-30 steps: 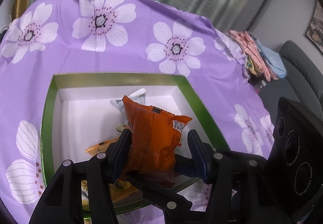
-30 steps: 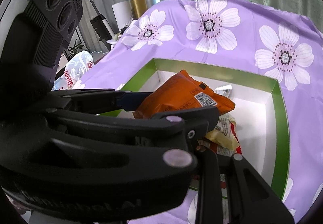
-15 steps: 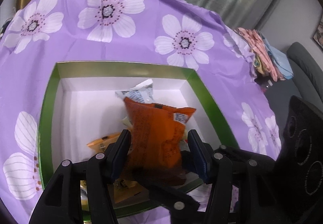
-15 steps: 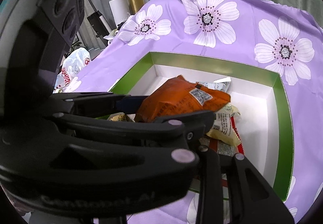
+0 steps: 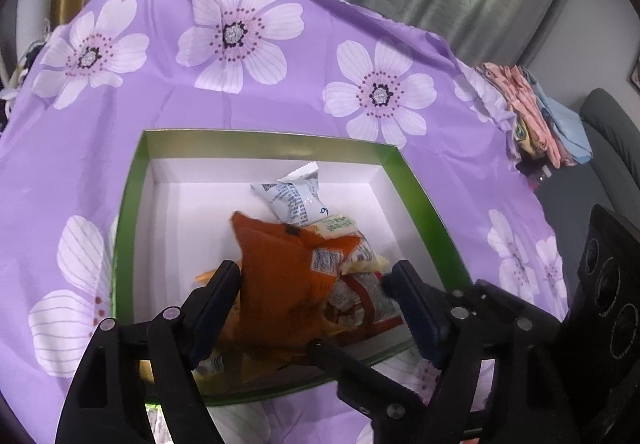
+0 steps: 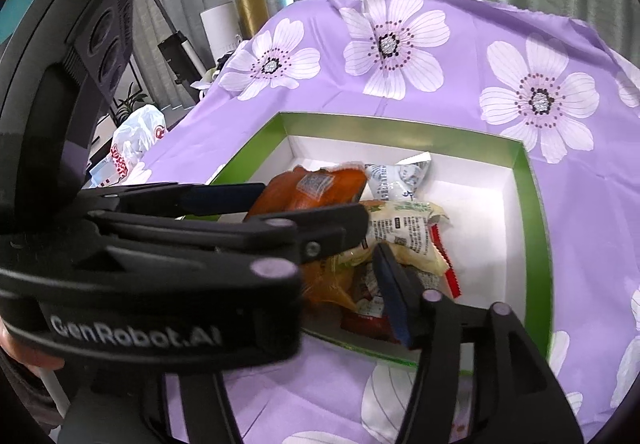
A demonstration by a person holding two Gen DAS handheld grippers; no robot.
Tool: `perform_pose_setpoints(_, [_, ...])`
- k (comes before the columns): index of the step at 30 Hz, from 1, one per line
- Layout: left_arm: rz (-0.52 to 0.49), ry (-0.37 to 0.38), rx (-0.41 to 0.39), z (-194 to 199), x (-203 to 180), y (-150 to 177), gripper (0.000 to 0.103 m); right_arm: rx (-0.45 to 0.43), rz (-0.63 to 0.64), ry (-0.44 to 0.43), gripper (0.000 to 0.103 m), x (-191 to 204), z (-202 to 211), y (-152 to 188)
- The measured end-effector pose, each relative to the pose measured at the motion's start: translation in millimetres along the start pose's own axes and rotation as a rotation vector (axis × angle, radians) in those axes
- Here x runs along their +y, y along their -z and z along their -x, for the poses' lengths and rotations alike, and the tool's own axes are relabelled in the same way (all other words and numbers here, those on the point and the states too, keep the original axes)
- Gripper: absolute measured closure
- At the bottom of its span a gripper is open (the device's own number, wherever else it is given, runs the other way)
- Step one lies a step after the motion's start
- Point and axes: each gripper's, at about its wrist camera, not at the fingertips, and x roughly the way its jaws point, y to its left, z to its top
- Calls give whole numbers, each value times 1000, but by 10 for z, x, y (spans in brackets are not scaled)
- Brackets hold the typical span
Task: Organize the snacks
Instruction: 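Move the left tool back to the cracker packet beside the box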
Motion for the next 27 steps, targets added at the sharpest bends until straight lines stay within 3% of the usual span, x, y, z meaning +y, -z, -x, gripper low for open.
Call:
perform_pose_setpoints(9, [-33, -30, -23, 257, -107, 103, 22, -53, -36, 76, 14, -40, 329, 96])
perform_pose_setpoints(11, [-41, -37, -32, 336, -128, 155, 6, -63, -45, 96, 10, -47, 415, 129])
perform_pose_setpoints(12, [-40, -36, -44, 394, -133, 188, 3, -69, -51, 112, 8, -50, 478, 157])
perform_pose_setpoints(17, [-38, -32, -71, 622, -172, 314, 2, -82, -63, 161, 6, -48, 711, 288])
perform_pose_setpoints(19, [-45, -35, -84, 727, -196, 377, 2, -92, -71, 175, 1, -37, 819, 343])
perform_pose_setpoints(27, [-58, -36, -131, 1099, -290, 594, 2, -132, -87, 204, 1, 46, 1169, 486])
